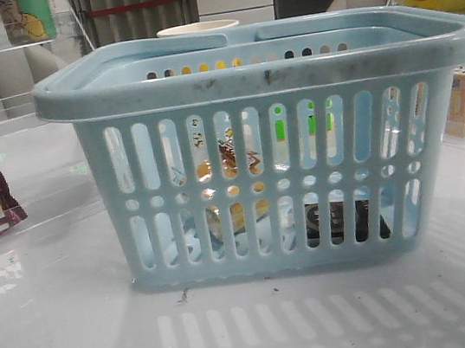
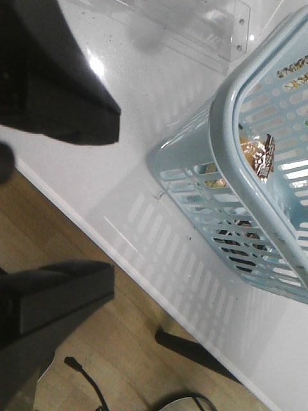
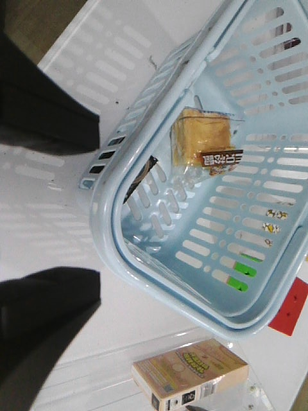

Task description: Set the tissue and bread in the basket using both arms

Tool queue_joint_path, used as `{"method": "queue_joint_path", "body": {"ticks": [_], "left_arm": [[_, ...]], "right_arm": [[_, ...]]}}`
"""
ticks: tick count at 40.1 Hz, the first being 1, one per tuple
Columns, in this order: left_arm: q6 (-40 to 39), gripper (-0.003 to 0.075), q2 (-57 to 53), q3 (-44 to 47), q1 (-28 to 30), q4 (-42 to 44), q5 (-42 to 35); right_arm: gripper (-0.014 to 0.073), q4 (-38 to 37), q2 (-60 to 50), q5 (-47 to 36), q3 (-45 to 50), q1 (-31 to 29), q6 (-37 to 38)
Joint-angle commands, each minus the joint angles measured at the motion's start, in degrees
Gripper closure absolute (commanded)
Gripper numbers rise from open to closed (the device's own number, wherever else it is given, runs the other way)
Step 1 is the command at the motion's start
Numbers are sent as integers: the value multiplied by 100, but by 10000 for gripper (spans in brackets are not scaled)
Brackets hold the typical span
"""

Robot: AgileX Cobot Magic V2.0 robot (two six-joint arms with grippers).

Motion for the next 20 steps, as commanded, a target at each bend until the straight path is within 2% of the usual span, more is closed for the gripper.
{"method": "queue_joint_path", "body": {"ticks": [1, 7, 16, 20], "left_arm": [[-162, 265, -19, -89, -19, 38, -647], [-162, 265, 14, -89, -19, 62, -758], [-162, 265, 14, -89, -19, 62, -774], [-162, 270, 14, -89, -19, 62, -774]], "right_arm": [[94, -71, -65, -200, -157, -3, 31], [94, 314, -263, -10, 4, 4, 26], [101, 366, -670, -348, 585, 4, 11], [186, 366, -804, -480, 742, 4, -131]]}}
